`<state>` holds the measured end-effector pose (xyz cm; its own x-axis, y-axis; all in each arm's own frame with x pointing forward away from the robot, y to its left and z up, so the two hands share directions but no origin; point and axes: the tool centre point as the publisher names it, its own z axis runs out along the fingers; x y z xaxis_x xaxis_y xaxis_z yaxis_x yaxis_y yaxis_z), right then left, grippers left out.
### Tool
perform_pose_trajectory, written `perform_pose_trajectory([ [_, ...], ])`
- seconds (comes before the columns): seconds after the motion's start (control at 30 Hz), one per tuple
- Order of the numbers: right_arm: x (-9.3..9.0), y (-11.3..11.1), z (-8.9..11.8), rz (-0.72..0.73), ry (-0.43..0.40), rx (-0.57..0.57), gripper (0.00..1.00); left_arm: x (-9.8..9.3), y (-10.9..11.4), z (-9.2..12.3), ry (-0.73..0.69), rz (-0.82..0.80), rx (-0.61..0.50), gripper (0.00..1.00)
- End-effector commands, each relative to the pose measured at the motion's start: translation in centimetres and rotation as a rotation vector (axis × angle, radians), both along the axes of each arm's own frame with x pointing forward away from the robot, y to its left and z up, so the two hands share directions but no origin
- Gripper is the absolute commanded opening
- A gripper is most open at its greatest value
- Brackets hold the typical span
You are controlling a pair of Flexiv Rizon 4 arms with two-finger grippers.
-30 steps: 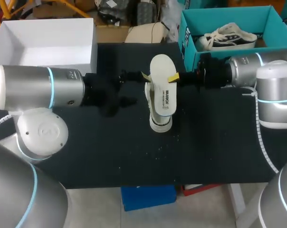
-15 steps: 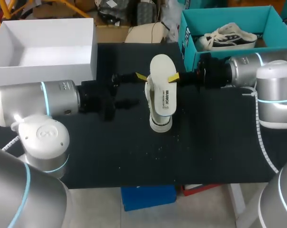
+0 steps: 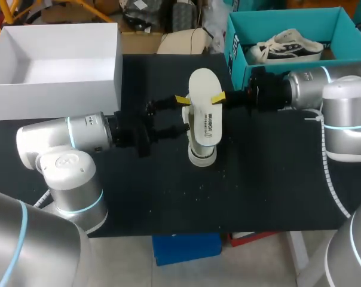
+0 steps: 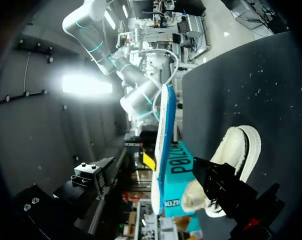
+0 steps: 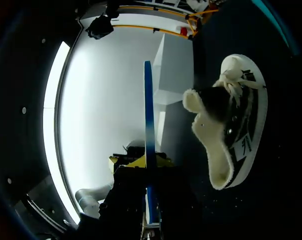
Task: Take the shoe out of the shoebox, open the shoe tongue, remove and reinsert the insole, then place the shoe into the shoebox
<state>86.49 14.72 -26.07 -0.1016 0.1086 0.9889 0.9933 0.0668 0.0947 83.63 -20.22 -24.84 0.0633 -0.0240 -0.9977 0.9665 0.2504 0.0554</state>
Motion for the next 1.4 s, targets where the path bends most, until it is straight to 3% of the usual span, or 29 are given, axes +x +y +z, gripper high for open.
perform_pose_trajectory([
  [0.03, 0.0, 0.1, 0.0, -0.001, -0.001, -0.001, 0.00, 1.8, -1.5, -0.5, -0.027, -0.048, 0.014, 0.95],
  [0.17, 0.0, 0.1, 0.0, -0.001, -0.001, -0.001, 0.00, 2.2, -2.1, -0.8, -0.080, -0.058, 0.088, 0.83],
  [0.37, 0.0, 0.1, 0.0, -0.001, -0.001, -0.001, 0.00, 3.3, -2.5, -0.9, -0.125, -0.058, 0.092, 0.66],
  [0.53, 0.0, 0.1, 0.0, -0.001, -0.001, -0.001, 0.00, 3.5, -3.3, -0.8, -0.151, -0.077, 0.083, 0.42],
  [0.93, 0.0, 0.1, 0.0, -0.001, -0.001, -0.001, 0.00, 4.2, -4.5, -0.7, -0.168, -0.082, 0.079, 0.33],
  [1.0, 0.0, 0.1, 0.0, -0.001, -0.001, -0.001, 0.00, 4.2, -4.8, -0.6, -0.174, -0.087, 0.076, 0.23],
  [1.1, 0.0, 0.1, 0.0, -0.001, -0.001, -0.001, 0.00, 4.2, -5.1, -0.6, -0.175, -0.097, 0.082, 0.00],
  [1.4, 0.0, 0.1, 0.0, -0.001, -0.001, -0.001, 0.00, 4.1, -5.1, -0.8, -0.170, -0.093, 0.086, 0.00],
])
